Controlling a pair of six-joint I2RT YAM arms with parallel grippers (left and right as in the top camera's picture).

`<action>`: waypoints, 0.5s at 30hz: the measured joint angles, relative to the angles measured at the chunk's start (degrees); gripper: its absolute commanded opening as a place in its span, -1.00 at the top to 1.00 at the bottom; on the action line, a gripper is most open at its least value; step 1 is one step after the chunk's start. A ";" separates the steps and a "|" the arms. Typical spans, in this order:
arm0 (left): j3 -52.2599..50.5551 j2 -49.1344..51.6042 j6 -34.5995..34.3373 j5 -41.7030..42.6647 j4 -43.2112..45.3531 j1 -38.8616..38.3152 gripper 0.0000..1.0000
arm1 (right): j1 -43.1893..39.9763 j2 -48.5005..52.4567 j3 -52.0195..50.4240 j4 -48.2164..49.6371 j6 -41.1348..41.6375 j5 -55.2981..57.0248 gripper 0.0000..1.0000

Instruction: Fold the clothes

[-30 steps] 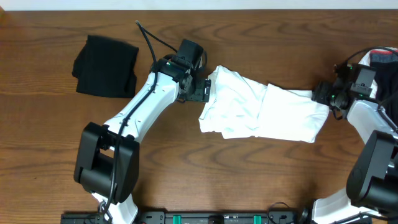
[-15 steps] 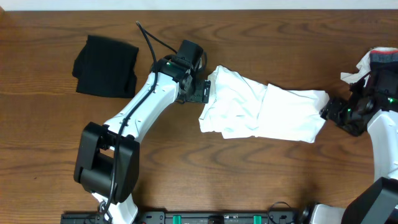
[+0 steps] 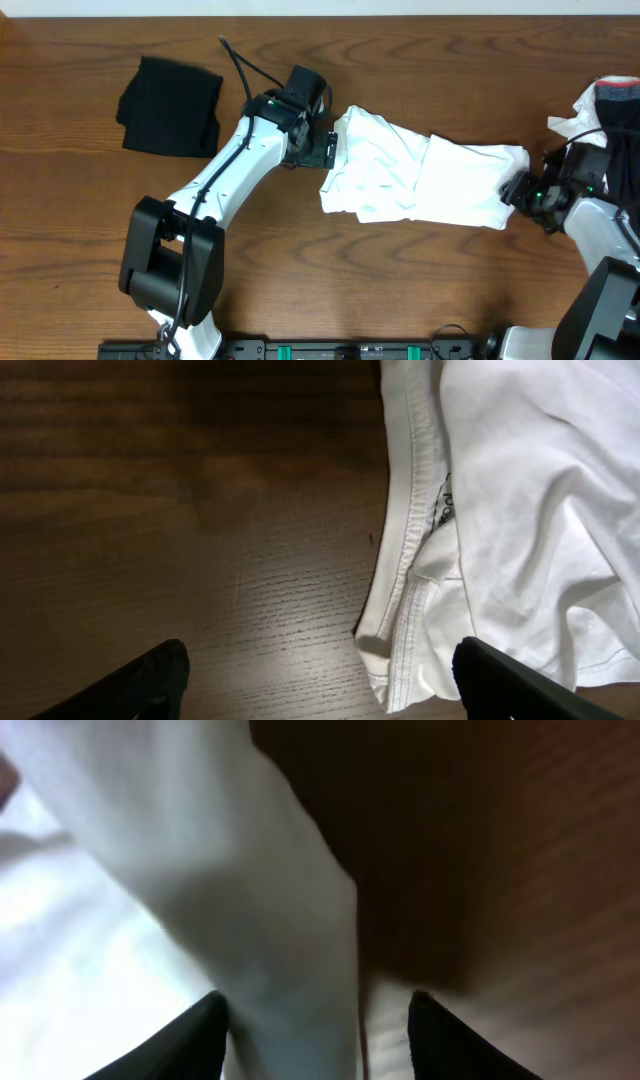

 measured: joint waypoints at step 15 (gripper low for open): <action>-0.02 0.00 0.00 -1.70 0.31 0.00 -0.72 | -4.50 0.00 -3.43 12.04 -2.93 -4.96 0.98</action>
